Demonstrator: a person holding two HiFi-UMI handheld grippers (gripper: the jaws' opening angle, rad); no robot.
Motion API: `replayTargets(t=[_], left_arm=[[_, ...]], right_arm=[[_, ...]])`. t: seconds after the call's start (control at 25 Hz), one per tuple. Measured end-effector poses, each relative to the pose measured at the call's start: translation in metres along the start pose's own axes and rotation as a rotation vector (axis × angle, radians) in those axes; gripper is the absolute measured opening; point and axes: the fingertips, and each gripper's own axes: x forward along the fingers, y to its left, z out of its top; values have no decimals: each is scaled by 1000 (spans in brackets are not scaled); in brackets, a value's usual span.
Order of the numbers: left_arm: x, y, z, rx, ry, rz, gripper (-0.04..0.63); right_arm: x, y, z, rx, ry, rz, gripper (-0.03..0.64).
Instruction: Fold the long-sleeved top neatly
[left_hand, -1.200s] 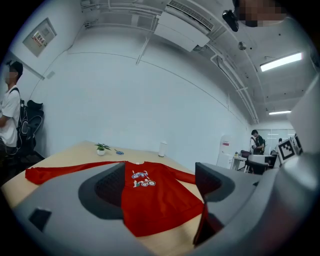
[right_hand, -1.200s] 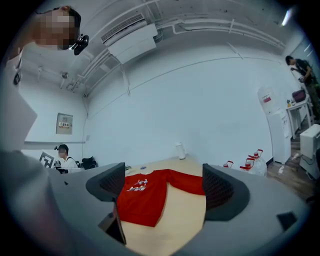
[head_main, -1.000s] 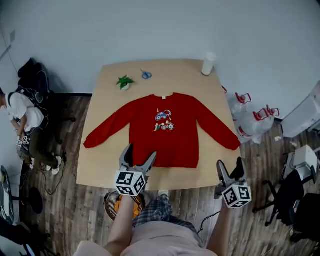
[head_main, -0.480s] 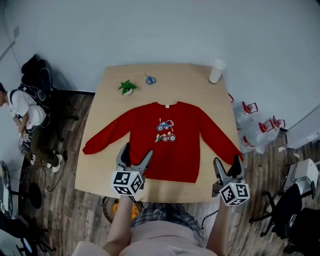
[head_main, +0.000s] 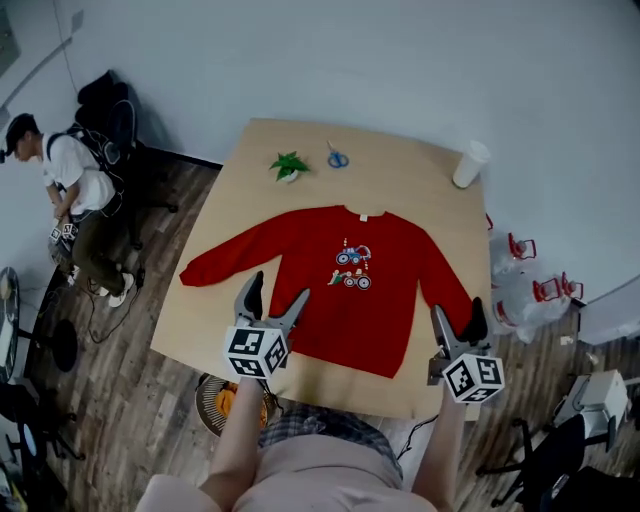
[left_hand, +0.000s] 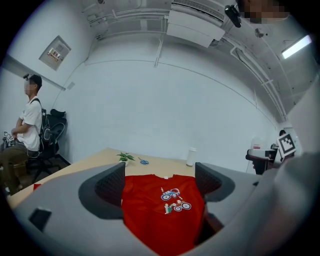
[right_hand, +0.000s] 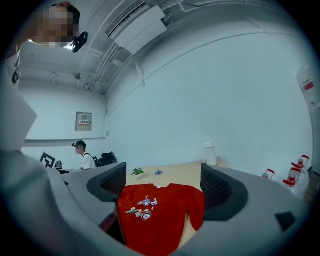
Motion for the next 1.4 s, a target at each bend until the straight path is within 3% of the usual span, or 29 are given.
replayTargets(t=[0.4,0.88,1.12,1.28,1.4], left_arm=[[-33,99,-9,-49,12,216,420],[-67,230,-52,-135,104,532,420],[-60,284,-80,-186,168,632,420],[-61,322,-109,-251,242,705,415],[-62,341,-122,-267,285,738,366]], right_arm=[[119,109,-18,-54,161,287,440],[235,274,-88,-130,325,645,410],[282,331,-145,-140,427,731,393],[302,355,-190,-203,521,754,391],[311,368,-205,-232,552,772,386]])
